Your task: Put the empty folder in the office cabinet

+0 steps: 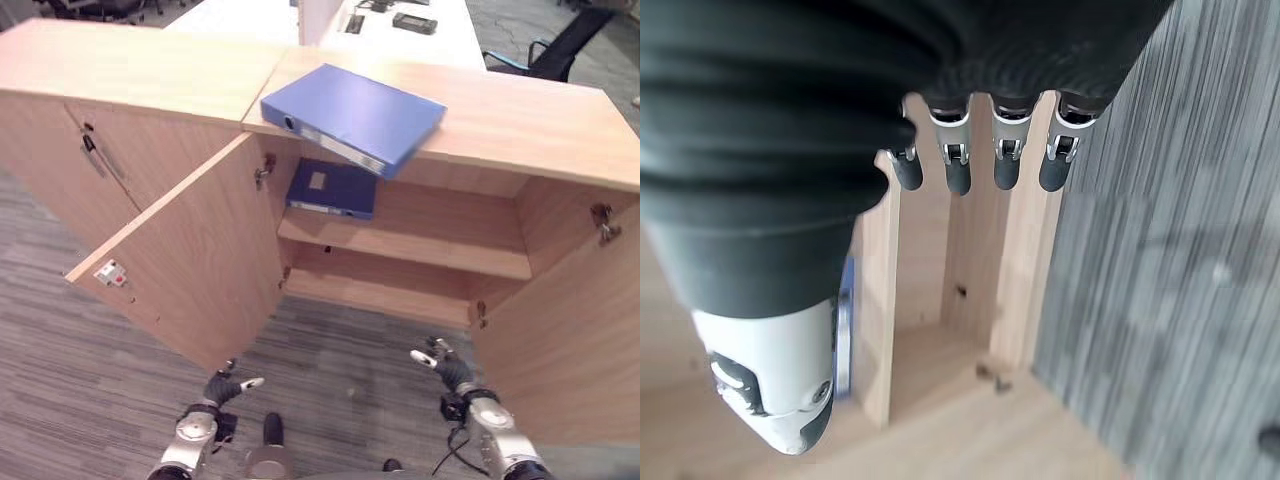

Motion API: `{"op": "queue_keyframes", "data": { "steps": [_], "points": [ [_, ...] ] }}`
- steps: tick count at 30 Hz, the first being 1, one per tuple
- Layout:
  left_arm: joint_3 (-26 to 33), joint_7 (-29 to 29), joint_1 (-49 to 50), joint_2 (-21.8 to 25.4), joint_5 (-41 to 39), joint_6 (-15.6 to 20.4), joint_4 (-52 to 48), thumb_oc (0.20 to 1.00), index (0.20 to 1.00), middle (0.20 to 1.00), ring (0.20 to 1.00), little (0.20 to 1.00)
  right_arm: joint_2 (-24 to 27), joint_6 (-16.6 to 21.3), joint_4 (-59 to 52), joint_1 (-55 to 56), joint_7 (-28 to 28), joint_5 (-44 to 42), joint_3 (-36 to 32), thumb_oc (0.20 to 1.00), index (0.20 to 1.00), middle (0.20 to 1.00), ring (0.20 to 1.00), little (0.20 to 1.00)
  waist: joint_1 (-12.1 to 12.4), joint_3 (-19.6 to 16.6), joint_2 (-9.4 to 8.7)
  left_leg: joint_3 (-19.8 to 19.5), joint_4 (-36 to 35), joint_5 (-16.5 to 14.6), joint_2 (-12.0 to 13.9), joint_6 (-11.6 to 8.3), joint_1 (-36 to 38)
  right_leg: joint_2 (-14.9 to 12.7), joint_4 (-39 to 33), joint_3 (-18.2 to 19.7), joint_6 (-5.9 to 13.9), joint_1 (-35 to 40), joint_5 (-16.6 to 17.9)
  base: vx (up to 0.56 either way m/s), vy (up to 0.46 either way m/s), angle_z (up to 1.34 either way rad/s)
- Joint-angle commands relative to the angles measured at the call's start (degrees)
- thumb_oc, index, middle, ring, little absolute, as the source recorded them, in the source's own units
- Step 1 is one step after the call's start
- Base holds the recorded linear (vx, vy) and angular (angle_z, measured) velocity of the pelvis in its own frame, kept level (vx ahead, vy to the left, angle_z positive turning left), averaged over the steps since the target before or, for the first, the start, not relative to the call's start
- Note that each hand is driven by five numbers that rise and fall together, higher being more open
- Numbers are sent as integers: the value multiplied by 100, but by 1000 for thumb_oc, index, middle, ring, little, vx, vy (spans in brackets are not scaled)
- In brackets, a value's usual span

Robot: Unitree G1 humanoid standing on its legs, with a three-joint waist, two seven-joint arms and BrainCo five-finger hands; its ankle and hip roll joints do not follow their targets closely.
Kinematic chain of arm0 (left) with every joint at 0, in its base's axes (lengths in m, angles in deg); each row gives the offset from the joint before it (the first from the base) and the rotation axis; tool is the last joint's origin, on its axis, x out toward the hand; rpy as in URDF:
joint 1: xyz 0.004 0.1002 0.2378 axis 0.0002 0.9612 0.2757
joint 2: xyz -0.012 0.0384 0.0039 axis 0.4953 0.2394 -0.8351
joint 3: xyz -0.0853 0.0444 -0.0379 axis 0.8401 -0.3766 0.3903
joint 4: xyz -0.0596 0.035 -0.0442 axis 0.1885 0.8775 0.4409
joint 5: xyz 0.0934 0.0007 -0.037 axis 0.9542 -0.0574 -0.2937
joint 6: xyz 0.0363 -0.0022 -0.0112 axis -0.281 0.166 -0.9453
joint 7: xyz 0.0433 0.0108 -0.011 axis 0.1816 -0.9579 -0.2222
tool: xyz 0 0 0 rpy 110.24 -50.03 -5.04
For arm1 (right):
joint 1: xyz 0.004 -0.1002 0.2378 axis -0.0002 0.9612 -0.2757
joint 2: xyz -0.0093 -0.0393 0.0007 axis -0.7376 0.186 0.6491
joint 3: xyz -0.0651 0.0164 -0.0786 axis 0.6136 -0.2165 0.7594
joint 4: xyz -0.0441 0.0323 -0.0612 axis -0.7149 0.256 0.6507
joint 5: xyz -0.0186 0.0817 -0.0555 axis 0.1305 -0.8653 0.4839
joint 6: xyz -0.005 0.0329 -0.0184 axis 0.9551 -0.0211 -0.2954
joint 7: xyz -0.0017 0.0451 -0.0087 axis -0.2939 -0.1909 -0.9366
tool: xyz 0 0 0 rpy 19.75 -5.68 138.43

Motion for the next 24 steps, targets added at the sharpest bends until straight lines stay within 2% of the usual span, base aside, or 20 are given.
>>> {"op": "queue_keyframes", "data": {
  "steps": [1, 2, 4, 5, 7, 10, 12, 14, 16, 17, 18, 20, 22, 24],
  "points": [
    [-104, 24, -135, -48, 109, 183, -87, 1000, 1000, 1000, 1000, 1000, 301, 274, -273, -323, 87, 67, 3, 1000, 1000, 1000, 1000, 1000, 126, -48, 167, 157, 114, -275, 497, -421, -262, -50, 304, -87, 326, -4, -652, 101, 297, -1],
    [-86, 30, -184, 31, 94, 186, -163, 1000, 1000, 1000, 1000, 1000, 226, 263, -171, -449, 111, 82, 45, 1000, 1000, 1000, 1000, 1000, 199, -25, 111, 228, 104, -358, 390, -306, -242, -182, 552, -82, 397, -178, -523, 102, 275, -17],
    [-60, 13, -209, 100, 66, 169, -210, 1000, 1000, 1000, 1000, 1000, 177, 248, -115, -526, 136, 138, 76, 1000, 1000, 1000, 1000, 1000, 232, 6, 66, 266, 64, -427, 306, -213, -191, -262, 873, -21, 437, -351, -313, 82, 191, -17],
    [-58, 12, -210, 102, 66, 169, -211, 1000, 1000, 1000, 1000, 1000, 174, 249, -113, -529, 137, 139, 76, 1000, 1000, 1000, 1000, 1000, 238, 6, 60, 274, 65, -430, 301, -209, -192, -269, 884, -10, 441, -363, -316, 94, 173, -13],
    [-49, 1, -250, 181, 24, 149, -271, 1000, 1000, 1000, 1000, 1000, 144, 261, -78, -509, 169, 108, -5, 1000, 1000, 1000, 1000, 1000, 173, 94, 117, 230, 10, -519, 200, -89, -68, -192, 1543, 175, 434, -685, 20, 98, 175, -8],
    [-45, -5, -283, 208, 24, 130, -297, 1000, 1000, 1000, 1000, 1000, 140, 262, -62, -493, 185, 95, -61, 1000, 1000, 1000, 1000, 1000, 100, 164, 217, 207, 7, -587, 180, -11, 22, -116, 1928, 283, 412, -899, 139, 56, 118, 8],
    [-71, -26, -292, 241, 46, 127, -329, 1000, 1000, 1000, 1000, 1000, 92, 281, -5, -452, 218, 68, -118, 1000, 1000, 1000, 1000, 1000, 36, 201, 307, 224, 7, -662, 190, 32, 88, -59, 2120, 217, 426, -1046, 121, 90, 95, 3],
    [-38, -59, -259, 256, 69, 123, -388, 1000, 1000, 1000, 1000, 1000, 31, 260, 116, -348, 220, 16, -212, 1000, 1000, 1000, 1000, 1000, -55, 150, 331, 222, 7, -808, 135, -11, 209, -52, 1607, 104, 370, -1044, -74, 192, 20, 1],
    [-52, -47, -301, 260, 61, 120, -345, 1000, 1000, 1000, 1000, 1000, 4, 242, 245, -335, 240, -3, -237, 1000, 1000, 1000, 1000, 1000, -118, 151, 337, 191, 7, -883, 146, -70, 270, -118, 966, 60, 368, -1180, -85, 170, -71, 2],
    [-49, -34, -321, 258, 59, 120, -323, 1000, 1000, 1000, 1000, 1000, -9, 233, 288, -321, 245, -10, -253, 1000, 1000, 1000, 1000, 1000, -164, 168, 361, 176, 7, -933, 174, -105, 333, -164, 725, 41, 396, -1271, -5, 282, -212, 3],
    [-18, 4, -351, 252, 122, 133, -205, 1000, 1000, 1000, 1000, 1000, -47, 197, 482, -301, 229, 34, -266, 1000, 1000, 1000, 1000, 1000, -310, 229, 438, 182, 7, -1038, 340, -234, 537, -403, 313, 39, 531, -1674, 362, 280, -258, 5],
    [-4, 26, -353, 242, 155, 147, -165, 1000, 1000, 1000, 1000, 1000, -61, 163, 547, -231, 196, 57, -292, 1000, 1000, 1000, 1000, 1000, -441, 279, 476, 169, 7, -1142, 445, -369, 743, -625, 78, 105, 579, -1828, 663, 235, -328, 18],
    [3, 22, -311, 243, 176, 158, -168, 1000, 1000, 1000, 1000, 1000, -43, 140, 656, -212, 188, 85, -321, 1000, 1000, 1000, 1000, 1000, -467, 260, 451, 184, 7, -1163, 486, -439, 830, -714, 19, 94, 579, -1809, 899, 142, -288, 18],
    [-11, -10, -274, 223, 234, 160, -167, 1000, 1000, 1000, 1000, 1000, -26, 104, 662, -131, 154, 95, -384, 1000, 1000, 1000, 1000, 1000, -476, 172, 397, 187, 7, -1186, 419, -489, 874, -738, -58, 117, 579, -1705, 933, 114, -164, 13]
  ]
}}
